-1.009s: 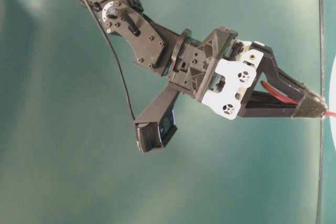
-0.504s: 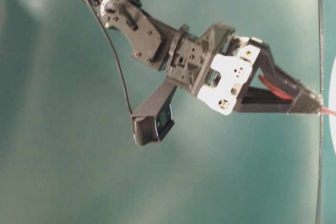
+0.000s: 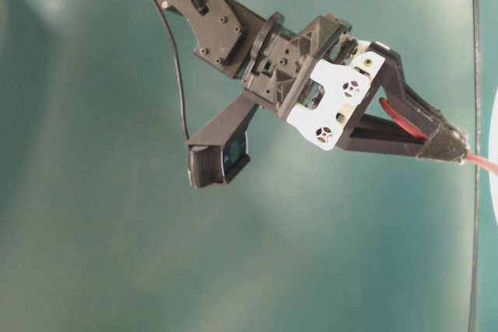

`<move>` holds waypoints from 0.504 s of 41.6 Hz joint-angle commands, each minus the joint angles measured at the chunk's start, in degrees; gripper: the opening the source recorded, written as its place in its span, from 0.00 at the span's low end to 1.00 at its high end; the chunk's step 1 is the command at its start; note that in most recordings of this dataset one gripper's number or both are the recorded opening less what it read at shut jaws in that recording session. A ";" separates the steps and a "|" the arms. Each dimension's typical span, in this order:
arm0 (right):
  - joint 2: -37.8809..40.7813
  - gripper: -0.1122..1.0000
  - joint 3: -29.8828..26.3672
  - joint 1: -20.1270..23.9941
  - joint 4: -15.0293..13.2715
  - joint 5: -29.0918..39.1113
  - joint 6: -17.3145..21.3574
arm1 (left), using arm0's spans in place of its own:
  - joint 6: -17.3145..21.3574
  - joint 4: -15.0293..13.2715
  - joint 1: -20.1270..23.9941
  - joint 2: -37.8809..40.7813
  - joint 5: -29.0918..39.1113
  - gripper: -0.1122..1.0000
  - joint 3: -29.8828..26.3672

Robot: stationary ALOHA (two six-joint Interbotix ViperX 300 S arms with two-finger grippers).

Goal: Scoop the yellow hexagonal prism block from the bowl with a spoon using the right arm.
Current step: 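Tilt the spoon up to cradle the yellow block, then lift the spoon with the yellow block up out of the bowl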

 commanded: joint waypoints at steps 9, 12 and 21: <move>-2.20 0.29 -0.35 0.00 0.00 -1.41 -0.18 | 0.09 0.09 0.09 0.35 -0.26 0.10 -1.41; -2.11 0.29 -0.26 0.00 0.00 -1.67 -0.18 | 0.09 0.09 0.09 0.44 -0.26 0.10 -1.41; -2.29 0.29 0.18 0.26 0.00 -3.60 -0.18 | 0.09 0.09 0.09 0.35 -0.26 0.10 -1.41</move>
